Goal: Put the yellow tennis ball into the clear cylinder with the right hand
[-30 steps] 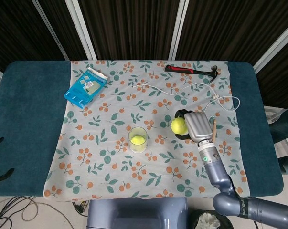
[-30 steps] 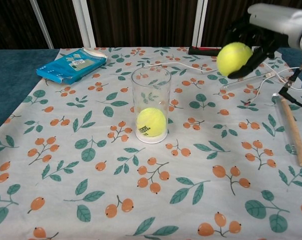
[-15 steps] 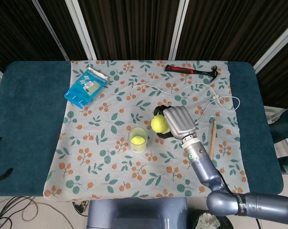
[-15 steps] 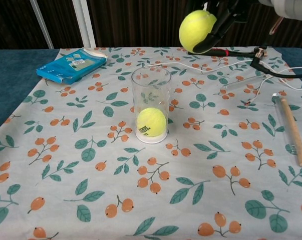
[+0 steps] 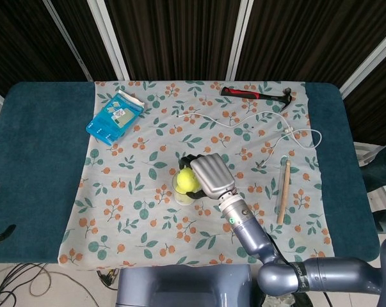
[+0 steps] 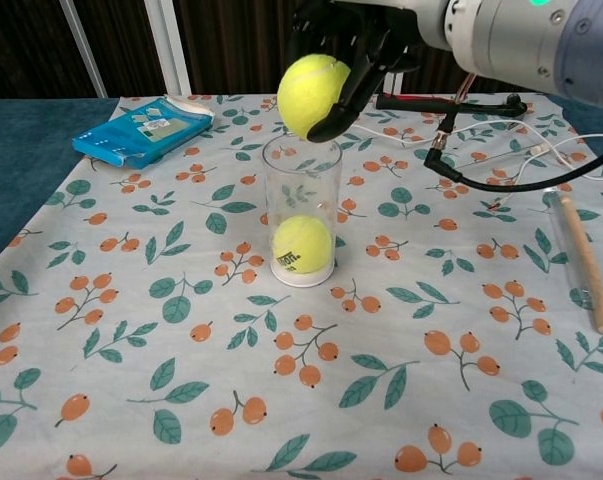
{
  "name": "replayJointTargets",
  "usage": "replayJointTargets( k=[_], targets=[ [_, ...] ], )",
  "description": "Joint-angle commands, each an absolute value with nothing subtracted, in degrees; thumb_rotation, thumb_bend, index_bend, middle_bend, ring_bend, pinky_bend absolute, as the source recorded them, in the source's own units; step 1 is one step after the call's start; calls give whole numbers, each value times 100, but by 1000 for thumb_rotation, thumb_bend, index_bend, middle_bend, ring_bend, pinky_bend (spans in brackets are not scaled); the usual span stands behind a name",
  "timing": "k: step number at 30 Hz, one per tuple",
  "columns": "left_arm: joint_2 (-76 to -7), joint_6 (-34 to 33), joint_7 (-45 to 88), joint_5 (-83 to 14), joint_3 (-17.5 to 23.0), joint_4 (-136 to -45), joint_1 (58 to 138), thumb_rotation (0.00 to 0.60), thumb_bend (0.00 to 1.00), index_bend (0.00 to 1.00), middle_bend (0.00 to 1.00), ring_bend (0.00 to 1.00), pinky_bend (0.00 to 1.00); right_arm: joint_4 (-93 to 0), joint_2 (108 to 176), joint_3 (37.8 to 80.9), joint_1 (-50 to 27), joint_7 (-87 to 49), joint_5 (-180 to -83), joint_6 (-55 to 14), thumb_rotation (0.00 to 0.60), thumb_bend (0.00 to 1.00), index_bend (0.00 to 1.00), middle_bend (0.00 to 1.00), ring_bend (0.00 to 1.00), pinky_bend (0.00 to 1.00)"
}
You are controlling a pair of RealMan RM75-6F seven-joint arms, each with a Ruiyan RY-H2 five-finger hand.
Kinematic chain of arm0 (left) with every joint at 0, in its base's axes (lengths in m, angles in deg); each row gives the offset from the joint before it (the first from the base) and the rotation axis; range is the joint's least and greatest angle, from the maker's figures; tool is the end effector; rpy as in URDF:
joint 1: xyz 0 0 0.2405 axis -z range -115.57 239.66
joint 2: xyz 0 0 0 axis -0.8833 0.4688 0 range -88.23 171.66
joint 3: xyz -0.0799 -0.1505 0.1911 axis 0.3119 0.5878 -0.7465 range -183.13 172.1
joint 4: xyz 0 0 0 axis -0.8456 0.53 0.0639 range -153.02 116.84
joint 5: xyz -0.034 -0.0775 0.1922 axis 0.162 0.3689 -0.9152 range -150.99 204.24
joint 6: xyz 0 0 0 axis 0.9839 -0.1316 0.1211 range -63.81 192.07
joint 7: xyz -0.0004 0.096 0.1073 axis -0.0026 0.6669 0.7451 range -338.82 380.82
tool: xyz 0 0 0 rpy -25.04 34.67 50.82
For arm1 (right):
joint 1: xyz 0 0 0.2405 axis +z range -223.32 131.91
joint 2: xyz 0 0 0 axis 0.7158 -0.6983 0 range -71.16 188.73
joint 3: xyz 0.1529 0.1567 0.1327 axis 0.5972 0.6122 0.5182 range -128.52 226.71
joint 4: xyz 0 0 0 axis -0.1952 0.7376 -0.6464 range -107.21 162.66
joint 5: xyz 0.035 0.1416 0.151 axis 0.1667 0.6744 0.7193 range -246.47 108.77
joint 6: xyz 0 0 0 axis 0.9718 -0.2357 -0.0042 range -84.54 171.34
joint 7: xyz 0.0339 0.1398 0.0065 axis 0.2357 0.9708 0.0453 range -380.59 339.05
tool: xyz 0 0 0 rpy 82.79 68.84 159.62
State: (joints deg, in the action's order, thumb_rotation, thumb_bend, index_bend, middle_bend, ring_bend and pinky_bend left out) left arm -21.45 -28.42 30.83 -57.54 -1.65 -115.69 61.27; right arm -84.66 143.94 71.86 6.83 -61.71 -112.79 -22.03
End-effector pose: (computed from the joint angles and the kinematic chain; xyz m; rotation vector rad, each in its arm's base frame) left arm -0.3069 0.1523 0.1776 -1.2551 -0.7987 -0.8196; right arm -0.0033 -0.3236 0.0336 1.8255 -0.9628 1.1673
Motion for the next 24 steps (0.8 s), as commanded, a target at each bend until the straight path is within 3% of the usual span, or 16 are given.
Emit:
replayJointTargets(
  k=[1,2,5,9,11,13,18,24],
  targets=[
    [-2150,-2834,3088,-5747,-165,-11571,6128,600,21,168,0,0,0,-8360,14524,7164,758,-6132,-11299,-2282,600,274,501,455,510,925],
    [-2150,-2830,3091,-5748,-167,-11573,6129,600,21,168,0,0,0,-8324,14552,7158,780,-6132,-11285,-2293,600,274,489,441,493,926],
    [-2152,-2834,3102,-5751,-166,-11577,6128,600,21,168,0,0,0,-8258,14568,7109,859,-6208,-11161,-2251,600,274,328,260,306,940],
    [-2150,-2836,3102,-5720,-154,-11584,6123,600,21,168,0,0,0,-8308,14459,7067,956,-6349,-10917,-2161,600,243,148,114,188,911],
    [-2150,-2833,3115,-5709,-152,-11586,6122,600,21,168,0,0,0,-8380,14398,7072,991,-6369,-10796,-2126,600,232,96,80,164,499],
    [-2154,-2829,3145,-5701,-153,-11590,6122,600,20,168,0,0,0,-8426,14352,7097,1026,-6374,-10678,-2127,600,233,81,70,148,172],
    [-2154,-2864,3161,-5686,-136,-11595,6109,600,21,168,0,0,0,-8509,14175,7174,1078,-6434,-10536,-2276,600,232,70,55,120,121],
    [-2142,-2869,3144,-5675,-131,-11603,6103,600,21,166,0,0,0,-8790,13542,7215,695,-6270,-11068,-2833,600,232,40,18,53,74]
  ],
)
